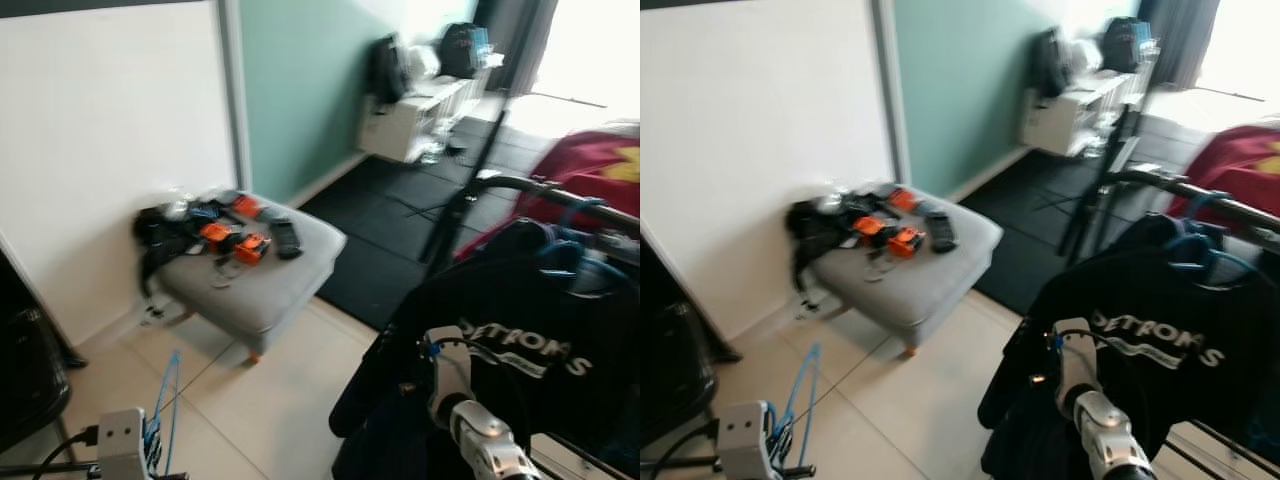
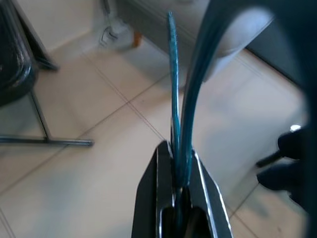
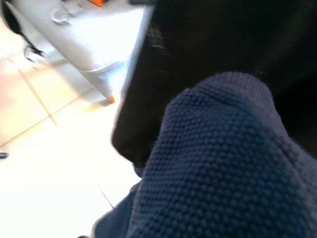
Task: Hang hanger
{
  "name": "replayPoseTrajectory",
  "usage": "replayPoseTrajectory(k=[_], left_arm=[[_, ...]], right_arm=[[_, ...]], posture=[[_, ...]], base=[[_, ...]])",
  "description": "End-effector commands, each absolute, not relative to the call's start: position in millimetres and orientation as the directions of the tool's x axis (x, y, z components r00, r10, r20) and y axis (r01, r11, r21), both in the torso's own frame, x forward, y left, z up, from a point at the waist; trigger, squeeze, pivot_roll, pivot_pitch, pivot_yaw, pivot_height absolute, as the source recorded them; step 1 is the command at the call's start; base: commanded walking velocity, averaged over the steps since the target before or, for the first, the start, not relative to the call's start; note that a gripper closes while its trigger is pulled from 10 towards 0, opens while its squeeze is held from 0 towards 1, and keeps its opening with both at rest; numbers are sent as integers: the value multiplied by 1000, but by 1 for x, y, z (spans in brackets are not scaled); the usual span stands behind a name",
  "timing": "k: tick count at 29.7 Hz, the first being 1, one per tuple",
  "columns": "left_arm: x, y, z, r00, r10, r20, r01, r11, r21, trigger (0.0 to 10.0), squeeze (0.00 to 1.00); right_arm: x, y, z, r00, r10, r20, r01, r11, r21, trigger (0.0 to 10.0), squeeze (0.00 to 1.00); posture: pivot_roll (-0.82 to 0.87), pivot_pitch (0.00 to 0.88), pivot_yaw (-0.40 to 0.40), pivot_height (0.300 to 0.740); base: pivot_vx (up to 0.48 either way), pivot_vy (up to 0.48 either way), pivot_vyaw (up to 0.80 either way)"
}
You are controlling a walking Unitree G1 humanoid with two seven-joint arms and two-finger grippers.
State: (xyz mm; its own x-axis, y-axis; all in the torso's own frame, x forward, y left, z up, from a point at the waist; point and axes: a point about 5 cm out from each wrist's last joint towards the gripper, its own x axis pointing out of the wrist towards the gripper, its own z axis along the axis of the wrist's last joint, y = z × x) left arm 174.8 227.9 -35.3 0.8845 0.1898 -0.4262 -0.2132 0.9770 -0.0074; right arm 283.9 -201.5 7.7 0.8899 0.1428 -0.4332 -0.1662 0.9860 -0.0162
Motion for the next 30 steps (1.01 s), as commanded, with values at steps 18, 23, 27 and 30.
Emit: replayPoseTrajectory(k=[18, 23, 27, 30], left_arm=[[188, 225, -34, 914, 73, -399, -111, 991, -71, 10000, 0], [185, 221, -34, 920, 71, -385, -109, 991, -78, 10000, 0], [182, 218, -32, 926, 70, -370, -107, 991, -79, 10000, 0], [180, 216, -29, 934, 65, -352, -99, 992, -80, 10000, 0]], right_arm=[[282, -216, 3, 894, 96, -438, -106, 994, 1, 10000, 0], [278, -220, 1, 891, 92, -445, -100, 995, 5, 10000, 0], [274, -225, -1, 888, 86, -452, -92, 996, 9, 10000, 0], [272, -228, -3, 886, 85, -456, -86, 996, 17, 10000, 0]], posture=[[30, 0, -46, 740], [30, 0, -40, 740], [24, 0, -41, 740], [18, 0, -40, 740]], base=[[0, 0, 744], [0, 0, 744], [0, 0, 744], [0, 0, 744]])
